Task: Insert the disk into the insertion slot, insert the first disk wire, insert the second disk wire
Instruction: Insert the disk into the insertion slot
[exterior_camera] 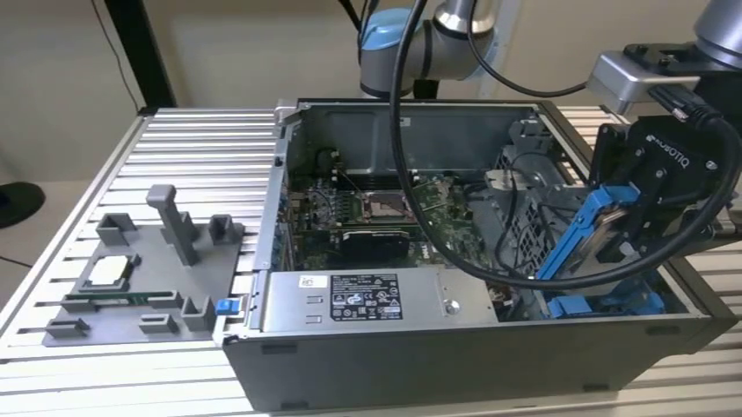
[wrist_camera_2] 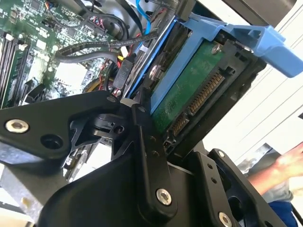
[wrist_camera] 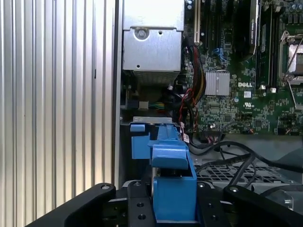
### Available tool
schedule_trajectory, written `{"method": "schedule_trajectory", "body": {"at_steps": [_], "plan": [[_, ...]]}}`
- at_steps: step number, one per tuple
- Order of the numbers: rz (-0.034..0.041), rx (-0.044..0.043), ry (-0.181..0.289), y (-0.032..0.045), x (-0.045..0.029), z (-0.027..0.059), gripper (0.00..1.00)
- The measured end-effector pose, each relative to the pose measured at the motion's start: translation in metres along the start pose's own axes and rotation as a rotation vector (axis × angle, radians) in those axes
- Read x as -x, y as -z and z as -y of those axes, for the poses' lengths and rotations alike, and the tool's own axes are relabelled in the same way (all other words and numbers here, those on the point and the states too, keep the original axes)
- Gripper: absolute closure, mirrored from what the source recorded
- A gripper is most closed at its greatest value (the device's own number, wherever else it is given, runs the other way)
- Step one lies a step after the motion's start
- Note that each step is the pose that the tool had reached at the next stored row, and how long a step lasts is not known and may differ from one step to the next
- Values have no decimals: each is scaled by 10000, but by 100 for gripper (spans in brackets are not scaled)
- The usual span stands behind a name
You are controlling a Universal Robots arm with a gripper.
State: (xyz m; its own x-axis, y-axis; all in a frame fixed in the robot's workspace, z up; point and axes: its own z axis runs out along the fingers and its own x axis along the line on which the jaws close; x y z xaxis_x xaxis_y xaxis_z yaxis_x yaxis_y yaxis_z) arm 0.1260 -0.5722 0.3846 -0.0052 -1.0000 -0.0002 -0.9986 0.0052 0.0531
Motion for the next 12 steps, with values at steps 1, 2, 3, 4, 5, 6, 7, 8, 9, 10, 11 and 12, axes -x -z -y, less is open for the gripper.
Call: {"method": "schedule_trajectory", "body": {"at_steps": [1, 2, 3, 4, 5, 6, 7, 8, 9, 10, 11, 12], "plan": [[0, 1, 0, 0, 0, 0, 0], [0, 3, 0, 0, 0, 0, 0], [0, 4, 0, 0, 0, 0, 0], [1, 5, 0, -1, 0, 0, 0], [1, 6, 0, 0, 0, 0, 0], [1, 9, 0, -1, 0, 0, 0], [0, 10, 0, 0, 0, 0, 0], [0, 11, 0, 0, 0, 0, 0], [1, 13, 0, -1, 0, 0, 0], [1, 14, 0, -1, 0, 0, 0], [1, 15, 0, -1, 0, 0, 0], [0, 16, 0, 0, 0, 0, 0]]}}
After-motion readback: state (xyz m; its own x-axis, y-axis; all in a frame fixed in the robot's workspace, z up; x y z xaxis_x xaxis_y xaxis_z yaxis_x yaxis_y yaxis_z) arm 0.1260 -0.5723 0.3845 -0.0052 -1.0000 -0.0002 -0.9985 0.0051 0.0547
